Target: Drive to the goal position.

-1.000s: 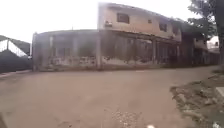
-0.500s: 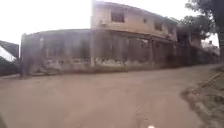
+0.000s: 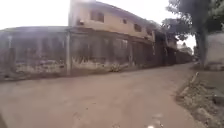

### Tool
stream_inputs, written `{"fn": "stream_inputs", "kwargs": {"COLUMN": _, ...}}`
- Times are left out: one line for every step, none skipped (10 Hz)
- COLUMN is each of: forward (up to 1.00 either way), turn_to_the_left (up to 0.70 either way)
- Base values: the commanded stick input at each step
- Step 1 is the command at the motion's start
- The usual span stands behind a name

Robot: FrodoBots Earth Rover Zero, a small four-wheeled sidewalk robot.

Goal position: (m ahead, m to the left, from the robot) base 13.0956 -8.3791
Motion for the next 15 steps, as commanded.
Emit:
{"fn": "stream_inputs", "kwargs": {"forward": 1.0, "turn_to_the_left": -0.27}}
{"fn": "stream_inputs", "kwargs": {"forward": 1.0, "turn_to_the_left": 0.0}}
{"fn": "stream_inputs", "kwargs": {"forward": 1.0, "turn_to_the_left": 0.0}}
{"fn": "stream_inputs", "kwargs": {"forward": 1.0, "turn_to_the_left": 0.0}}
{"fn": "stream_inputs", "kwargs": {"forward": 1.0, "turn_to_the_left": 0.0}}
{"fn": "stream_inputs", "kwargs": {"forward": 1.0, "turn_to_the_left": 0.0}}
{"fn": "stream_inputs", "kwargs": {"forward": 1.0, "turn_to_the_left": 0.0}}
{"fn": "stream_inputs", "kwargs": {"forward": 1.0, "turn_to_the_left": 0.0}}
{"fn": "stream_inputs", "kwargs": {"forward": 1.0, "turn_to_the_left": 0.0}}
{"fn": "stream_inputs", "kwargs": {"forward": 1.0, "turn_to_the_left": 0.0}}
{"fn": "stream_inputs", "kwargs": {"forward": 1.0, "turn_to_the_left": 0.0}}
{"fn": "stream_inputs", "kwargs": {"forward": 1.0, "turn_to_the_left": 0.0}}
{"fn": "stream_inputs", "kwargs": {"forward": 1.0, "turn_to_the_left": 0.0}}
{"fn": "stream_inputs", "kwargs": {"forward": 1.0, "turn_to_the_left": 0.0}}
{"fn": "stream_inputs", "kwargs": {"forward": 1.0, "turn_to_the_left": 0.0}}
